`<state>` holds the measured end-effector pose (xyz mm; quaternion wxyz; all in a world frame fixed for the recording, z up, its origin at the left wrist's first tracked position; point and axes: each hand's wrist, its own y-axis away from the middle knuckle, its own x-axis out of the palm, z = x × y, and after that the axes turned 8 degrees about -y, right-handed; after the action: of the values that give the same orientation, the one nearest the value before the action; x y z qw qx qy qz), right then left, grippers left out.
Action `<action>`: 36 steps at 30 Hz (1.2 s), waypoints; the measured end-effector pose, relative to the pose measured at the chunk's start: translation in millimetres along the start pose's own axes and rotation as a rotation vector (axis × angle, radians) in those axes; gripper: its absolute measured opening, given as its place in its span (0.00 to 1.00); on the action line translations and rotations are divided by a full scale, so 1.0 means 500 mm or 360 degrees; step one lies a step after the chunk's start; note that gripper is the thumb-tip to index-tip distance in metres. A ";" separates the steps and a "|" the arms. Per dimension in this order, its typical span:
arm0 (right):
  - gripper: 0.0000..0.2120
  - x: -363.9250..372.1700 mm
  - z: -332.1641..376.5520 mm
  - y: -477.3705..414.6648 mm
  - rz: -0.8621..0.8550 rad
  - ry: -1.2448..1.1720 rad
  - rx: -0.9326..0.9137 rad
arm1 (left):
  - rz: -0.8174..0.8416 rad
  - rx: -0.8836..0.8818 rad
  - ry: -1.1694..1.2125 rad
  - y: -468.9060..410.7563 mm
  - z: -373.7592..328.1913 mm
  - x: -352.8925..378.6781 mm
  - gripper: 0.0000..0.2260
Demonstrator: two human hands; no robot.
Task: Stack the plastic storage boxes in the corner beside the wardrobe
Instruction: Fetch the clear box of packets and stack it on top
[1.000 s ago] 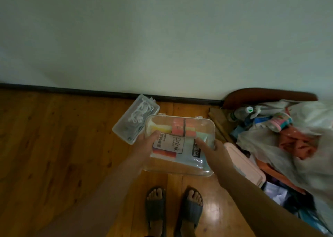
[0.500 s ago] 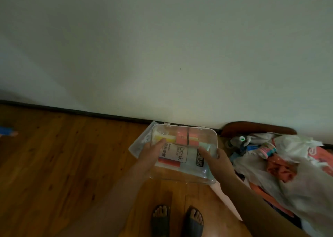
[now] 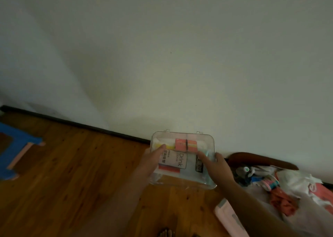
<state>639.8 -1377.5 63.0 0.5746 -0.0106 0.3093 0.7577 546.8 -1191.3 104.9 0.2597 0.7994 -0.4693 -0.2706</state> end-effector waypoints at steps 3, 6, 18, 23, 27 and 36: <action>0.35 0.012 0.033 0.008 0.0021 0.0032 -0.0083 | -0.0040 0.0003 0.0022 0.028 -0.017 -0.030 0.16; 0.36 0.025 0.059 0.016 0.0066 0.0102 -0.0168 | -0.0099 0.0017 0.0065 0.058 -0.024 -0.057 0.16; 0.25 0.060 0.137 0.067 0.0494 0.0287 -0.0495 | -0.0460 -0.0012 0.0377 0.173 0.025 -0.109 0.18; 0.24 0.076 0.141 0.086 0.0679 0.0377 -0.0637 | -0.0660 -0.0036 0.0694 0.241 0.072 -0.100 0.18; 0.28 0.103 0.142 0.111 0.0833 0.0448 -0.0711 | -0.0788 -0.0012 0.0848 0.306 0.113 -0.097 0.15; 0.16 0.164 0.130 0.258 0.1279 0.0538 -0.0844 | -0.1095 -0.0045 0.1112 0.475 0.234 -0.091 0.14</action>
<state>521.0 -1294.5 143.7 0.1574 -0.1587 0.1745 0.9590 304.2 -1270.4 188.2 0.3080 0.9475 -0.0590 -0.0626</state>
